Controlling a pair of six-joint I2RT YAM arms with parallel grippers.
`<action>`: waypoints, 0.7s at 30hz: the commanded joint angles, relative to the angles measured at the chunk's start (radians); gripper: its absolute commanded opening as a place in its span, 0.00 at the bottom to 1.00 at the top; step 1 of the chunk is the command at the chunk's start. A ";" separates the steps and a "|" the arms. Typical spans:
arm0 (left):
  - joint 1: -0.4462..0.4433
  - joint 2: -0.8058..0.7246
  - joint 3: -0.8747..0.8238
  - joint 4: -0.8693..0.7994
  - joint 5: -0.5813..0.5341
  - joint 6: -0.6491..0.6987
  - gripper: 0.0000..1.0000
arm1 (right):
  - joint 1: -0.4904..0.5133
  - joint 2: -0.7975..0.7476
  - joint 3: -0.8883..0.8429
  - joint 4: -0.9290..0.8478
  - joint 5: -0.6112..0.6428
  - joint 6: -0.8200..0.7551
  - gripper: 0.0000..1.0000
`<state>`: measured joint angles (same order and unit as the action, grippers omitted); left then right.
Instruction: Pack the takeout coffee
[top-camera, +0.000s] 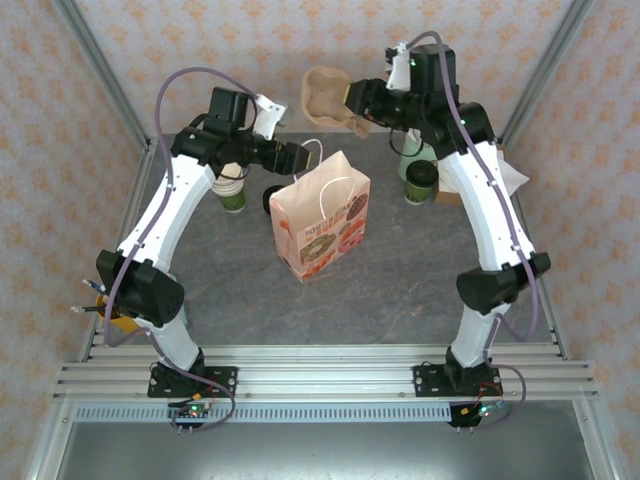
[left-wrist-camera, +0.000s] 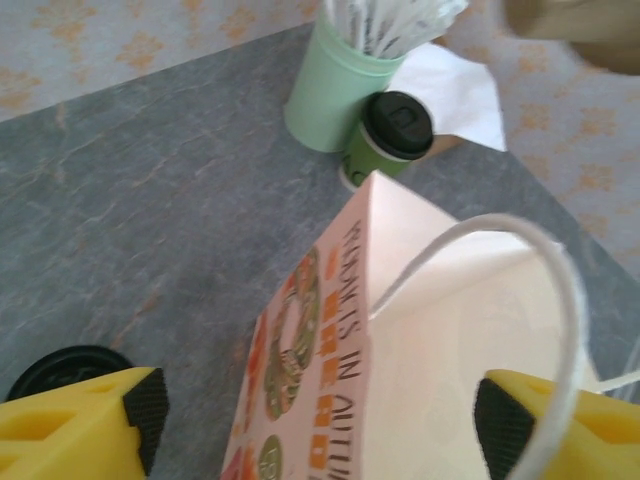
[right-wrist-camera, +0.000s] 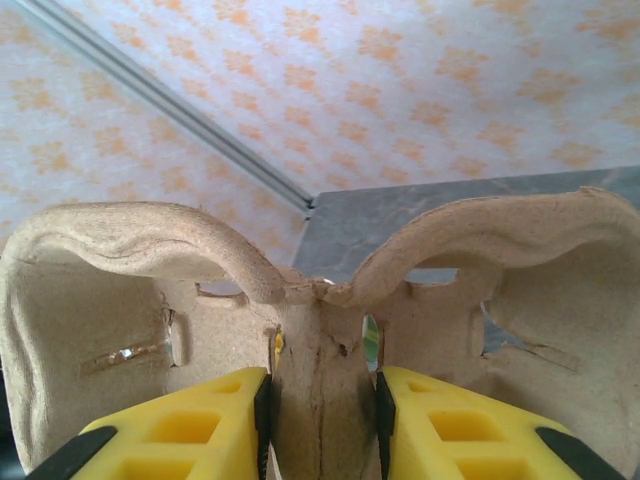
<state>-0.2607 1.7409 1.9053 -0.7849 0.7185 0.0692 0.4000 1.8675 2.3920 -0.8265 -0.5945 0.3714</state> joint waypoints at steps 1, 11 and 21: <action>0.006 -0.004 0.029 0.058 0.110 -0.022 0.70 | 0.018 0.037 0.114 -0.060 -0.098 0.019 0.33; 0.008 0.012 0.049 0.076 0.079 -0.073 0.00 | 0.028 0.004 -0.059 0.022 -0.242 0.055 0.33; 0.014 0.004 0.024 0.053 0.079 -0.065 0.00 | 0.017 -0.196 -0.429 0.066 -0.216 0.020 0.31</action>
<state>-0.2543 1.7485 1.9182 -0.7410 0.7784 0.0074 0.4248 1.7565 1.9942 -0.8295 -0.8181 0.3965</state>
